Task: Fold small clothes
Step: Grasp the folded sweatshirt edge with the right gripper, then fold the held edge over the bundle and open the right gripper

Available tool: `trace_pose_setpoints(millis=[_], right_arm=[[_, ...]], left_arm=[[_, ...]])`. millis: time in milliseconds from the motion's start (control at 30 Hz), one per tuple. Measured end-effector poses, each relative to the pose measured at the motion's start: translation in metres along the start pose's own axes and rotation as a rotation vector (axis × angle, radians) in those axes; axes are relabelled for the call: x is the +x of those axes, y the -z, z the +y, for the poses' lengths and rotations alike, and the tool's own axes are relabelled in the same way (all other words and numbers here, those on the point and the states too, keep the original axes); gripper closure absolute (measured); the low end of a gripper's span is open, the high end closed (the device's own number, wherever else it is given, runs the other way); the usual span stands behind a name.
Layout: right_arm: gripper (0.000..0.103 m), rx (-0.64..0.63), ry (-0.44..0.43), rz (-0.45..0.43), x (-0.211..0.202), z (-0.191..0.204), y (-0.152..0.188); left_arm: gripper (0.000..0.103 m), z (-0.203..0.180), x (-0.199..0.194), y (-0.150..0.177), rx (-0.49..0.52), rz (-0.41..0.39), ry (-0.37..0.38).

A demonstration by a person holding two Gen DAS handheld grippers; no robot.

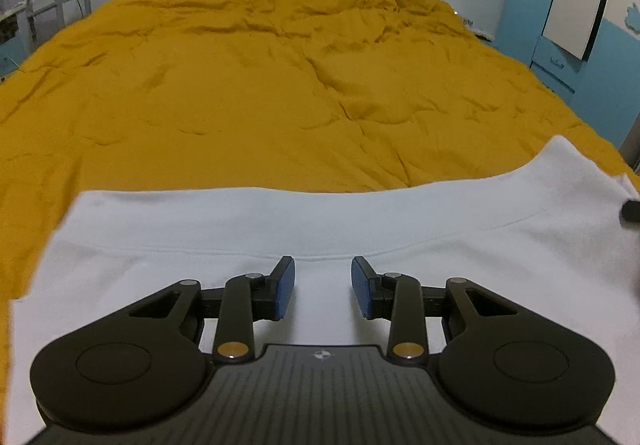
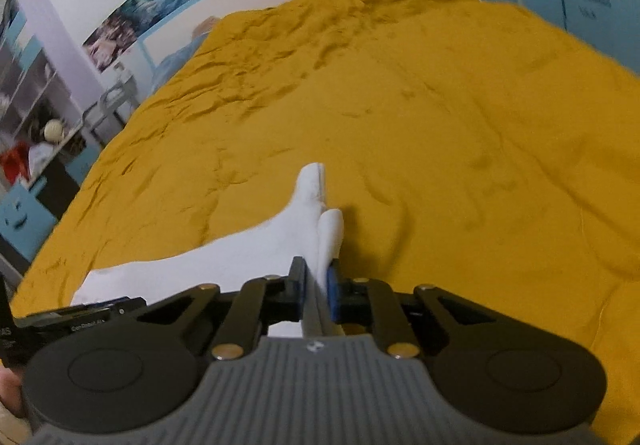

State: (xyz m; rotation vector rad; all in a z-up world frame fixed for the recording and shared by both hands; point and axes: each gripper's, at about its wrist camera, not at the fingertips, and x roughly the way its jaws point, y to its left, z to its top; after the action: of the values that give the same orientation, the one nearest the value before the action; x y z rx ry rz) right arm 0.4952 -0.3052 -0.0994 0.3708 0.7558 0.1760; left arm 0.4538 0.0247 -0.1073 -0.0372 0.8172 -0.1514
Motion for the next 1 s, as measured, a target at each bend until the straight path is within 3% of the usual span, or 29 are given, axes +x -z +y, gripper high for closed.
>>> trace_pose_setpoints(millis=[133, 300, 600, 733, 1000], right_arm=[[0.098, 0.023, -0.064, 0.008, -0.011, 0.035, -0.012], [0.098, 0.121, -0.156, 0.045, -0.014, 0.084, -0.024], [0.098, 0.081, -0.257, 0.097, 0.007, 0.226, -0.016], [0.098, 0.071, -0.267, 0.151, 0.028, 0.283, 0.002], [0.099, -0.039, -0.213, 0.163, 0.076, 0.368, 0.033]], left_arm=[[0.062, 0.022, -0.036, 0.003, 0.008, -0.020, -0.024], [0.062, 0.072, -0.082, -0.002, -0.076, -0.036, -0.041], [0.062, 0.138, -0.144, -0.002, -0.132, -0.056, -0.091], [0.062, 0.160, -0.145, 0.011, -0.184, -0.051, -0.081], [0.063, 0.188, -0.115, 0.041, -0.288, 0.005, -0.082]])
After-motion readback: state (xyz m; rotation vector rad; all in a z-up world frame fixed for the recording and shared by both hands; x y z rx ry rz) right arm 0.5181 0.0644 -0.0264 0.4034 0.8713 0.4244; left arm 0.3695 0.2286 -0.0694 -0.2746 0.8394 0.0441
